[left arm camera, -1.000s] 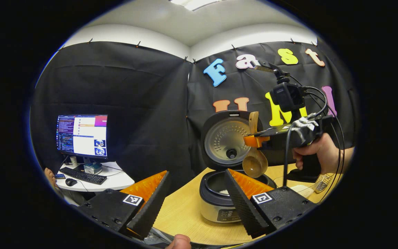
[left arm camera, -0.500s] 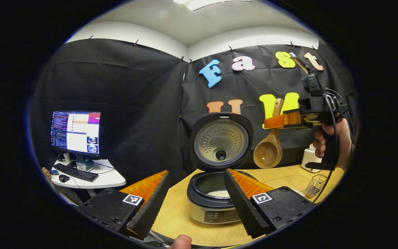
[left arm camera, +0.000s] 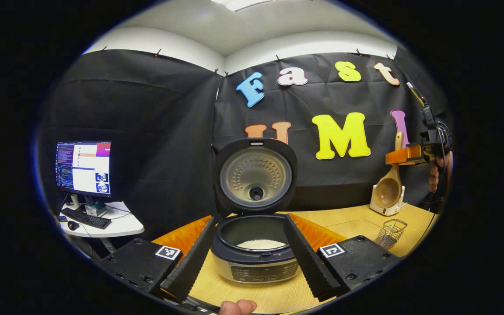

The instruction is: Close the left gripper, press the button to open the rice cooker; take a wooden spoon from the chopstick holder with the right hand, scoop a spoonful of rice and pour it into the rice cooker, then put the wooden spoon back into the chopstick holder.

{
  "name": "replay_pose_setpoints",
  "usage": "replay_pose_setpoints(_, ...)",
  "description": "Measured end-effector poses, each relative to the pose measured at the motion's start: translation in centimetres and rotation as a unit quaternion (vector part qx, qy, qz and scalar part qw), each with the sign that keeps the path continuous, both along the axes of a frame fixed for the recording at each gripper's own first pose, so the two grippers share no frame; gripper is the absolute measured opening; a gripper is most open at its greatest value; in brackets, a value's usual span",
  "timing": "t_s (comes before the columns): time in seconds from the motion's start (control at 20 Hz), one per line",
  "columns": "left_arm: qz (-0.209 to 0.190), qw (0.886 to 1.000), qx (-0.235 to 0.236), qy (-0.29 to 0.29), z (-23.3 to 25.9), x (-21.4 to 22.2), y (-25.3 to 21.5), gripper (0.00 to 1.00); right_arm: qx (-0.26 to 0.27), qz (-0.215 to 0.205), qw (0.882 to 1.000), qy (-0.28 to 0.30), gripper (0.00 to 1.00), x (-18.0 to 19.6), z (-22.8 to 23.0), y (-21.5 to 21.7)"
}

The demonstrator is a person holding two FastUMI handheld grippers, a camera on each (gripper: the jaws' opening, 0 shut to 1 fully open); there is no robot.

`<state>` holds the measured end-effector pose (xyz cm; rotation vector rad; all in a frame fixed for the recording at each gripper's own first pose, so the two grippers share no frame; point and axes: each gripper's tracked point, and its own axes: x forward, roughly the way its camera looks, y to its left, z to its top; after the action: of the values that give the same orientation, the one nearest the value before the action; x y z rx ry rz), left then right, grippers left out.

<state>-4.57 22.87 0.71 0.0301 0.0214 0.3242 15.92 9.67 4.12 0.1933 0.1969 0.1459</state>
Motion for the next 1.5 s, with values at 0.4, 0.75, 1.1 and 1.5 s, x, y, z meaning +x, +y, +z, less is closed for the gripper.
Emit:
replay_pose_setpoints(0.4, -0.028, 1.000, 0.000, 0.001, -0.1, 1.0, -2.6, 0.99, 0.020, -0.113, 0.993, 0.027, 0.00, 0.0, -5.7, -8.9)
replay_pose_setpoints(0.75, -0.014, 1.000, -0.012, -0.004, 0.2, 0.2, -1.0, 0.99, 0.000, -0.138, 0.990, 0.033, 0.00, 0.5, -10.1, -9.2)
replay_pose_setpoints(1.1, -0.013, 1.000, -0.012, -0.010, 0.7, -0.1, -0.9, 0.99, 0.005, -0.138, 0.989, 0.052, 0.00, 0.6, -14.6, -8.8)
replay_pose_setpoints(1.5, -0.017, 1.000, -0.016, -0.010, 0.7, 0.3, -1.4, 0.99, 0.024, -0.151, 0.986, 0.063, 0.01, 0.4, -17.5, -9.0)
